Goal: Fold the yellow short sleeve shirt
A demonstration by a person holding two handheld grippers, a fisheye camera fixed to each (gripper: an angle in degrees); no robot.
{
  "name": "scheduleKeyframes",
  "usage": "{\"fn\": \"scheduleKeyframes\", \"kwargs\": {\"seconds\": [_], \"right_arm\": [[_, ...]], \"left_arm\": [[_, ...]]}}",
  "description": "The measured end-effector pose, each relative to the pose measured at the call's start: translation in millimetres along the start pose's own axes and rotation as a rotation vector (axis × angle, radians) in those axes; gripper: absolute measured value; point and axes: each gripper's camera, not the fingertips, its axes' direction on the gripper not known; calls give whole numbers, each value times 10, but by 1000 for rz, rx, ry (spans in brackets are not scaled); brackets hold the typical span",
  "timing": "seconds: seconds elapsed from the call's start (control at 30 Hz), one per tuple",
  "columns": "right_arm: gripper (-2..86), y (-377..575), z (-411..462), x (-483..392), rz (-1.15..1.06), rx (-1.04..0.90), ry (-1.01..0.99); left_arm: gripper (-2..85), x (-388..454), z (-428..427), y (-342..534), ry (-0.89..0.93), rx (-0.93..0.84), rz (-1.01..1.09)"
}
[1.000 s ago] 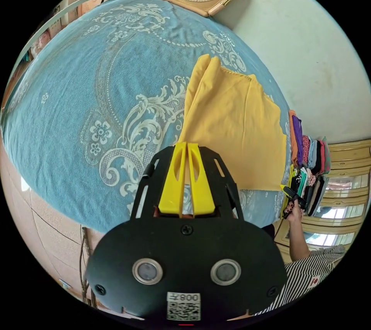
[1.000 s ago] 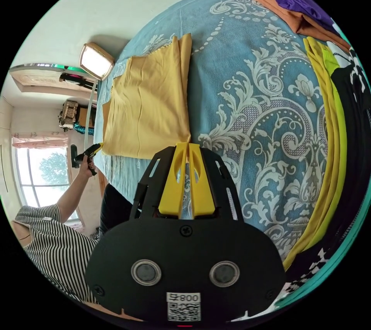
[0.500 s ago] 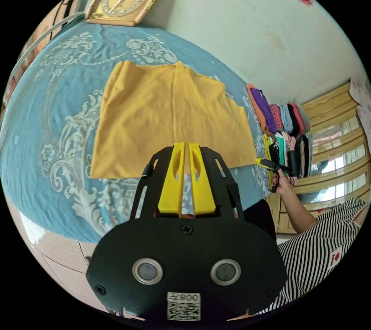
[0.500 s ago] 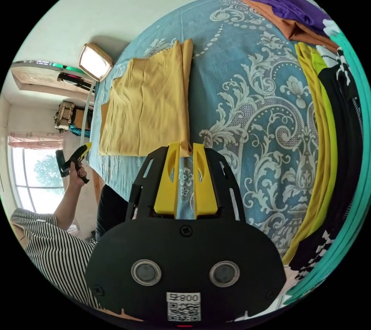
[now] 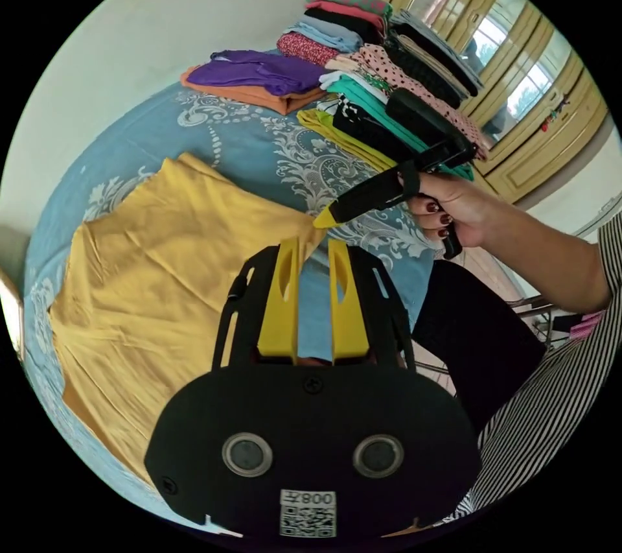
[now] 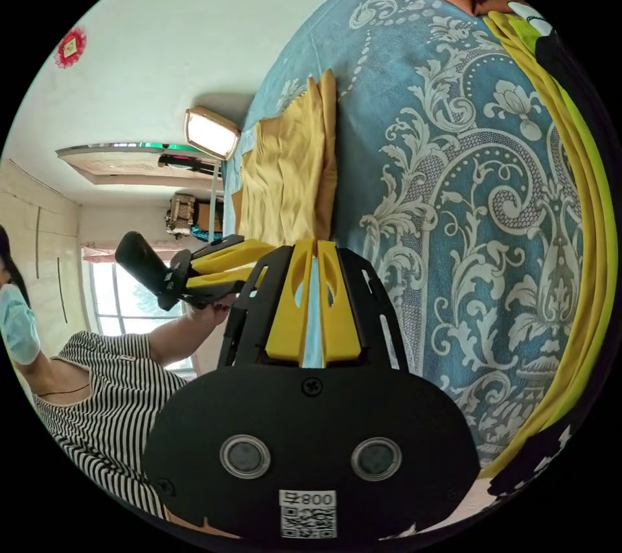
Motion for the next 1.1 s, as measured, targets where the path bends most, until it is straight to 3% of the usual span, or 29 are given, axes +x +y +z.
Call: {"fn": "scheduleKeyframes", "kwargs": {"seconds": [0.23,0.47,0.73,1.1], "right_arm": [[11,-86,9,-191,-62,-20,-37],[63,-522,-28,-254,-109,105,78],[107,-1634,596,-408,-116,18,239],[77,-2104,1169,-551,-82,-25,344]], "left_arm": [[28,335,577,-203,-136,-61,52],[12,414,809,-187,-83,-4,-30],[11,492,986,-205,-58,17,-32],[10,430,935,-90,-1,43,-69]]}}
